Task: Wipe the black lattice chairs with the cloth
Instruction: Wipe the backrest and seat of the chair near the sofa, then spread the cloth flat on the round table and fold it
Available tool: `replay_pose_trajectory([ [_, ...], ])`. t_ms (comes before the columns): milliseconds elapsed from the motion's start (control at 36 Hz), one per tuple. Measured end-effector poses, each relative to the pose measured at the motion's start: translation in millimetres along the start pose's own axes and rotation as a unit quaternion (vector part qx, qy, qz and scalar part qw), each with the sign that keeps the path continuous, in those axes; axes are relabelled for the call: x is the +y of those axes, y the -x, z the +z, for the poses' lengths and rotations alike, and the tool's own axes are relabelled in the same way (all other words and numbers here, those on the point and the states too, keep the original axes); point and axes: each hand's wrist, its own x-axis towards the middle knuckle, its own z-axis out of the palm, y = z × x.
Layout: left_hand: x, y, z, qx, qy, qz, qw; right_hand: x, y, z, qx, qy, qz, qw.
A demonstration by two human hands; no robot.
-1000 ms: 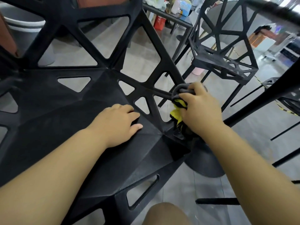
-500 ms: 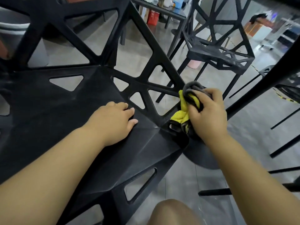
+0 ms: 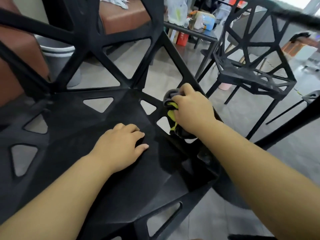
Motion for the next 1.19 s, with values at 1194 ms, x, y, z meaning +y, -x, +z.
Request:
replay_pose_trajectory([
  [1194,43.2,22.2,-237.3,-0.249,0.003,-0.140,0.958,30.6,-5.2,-188.8,-0.340,-0.194,0.092,0.916],
])
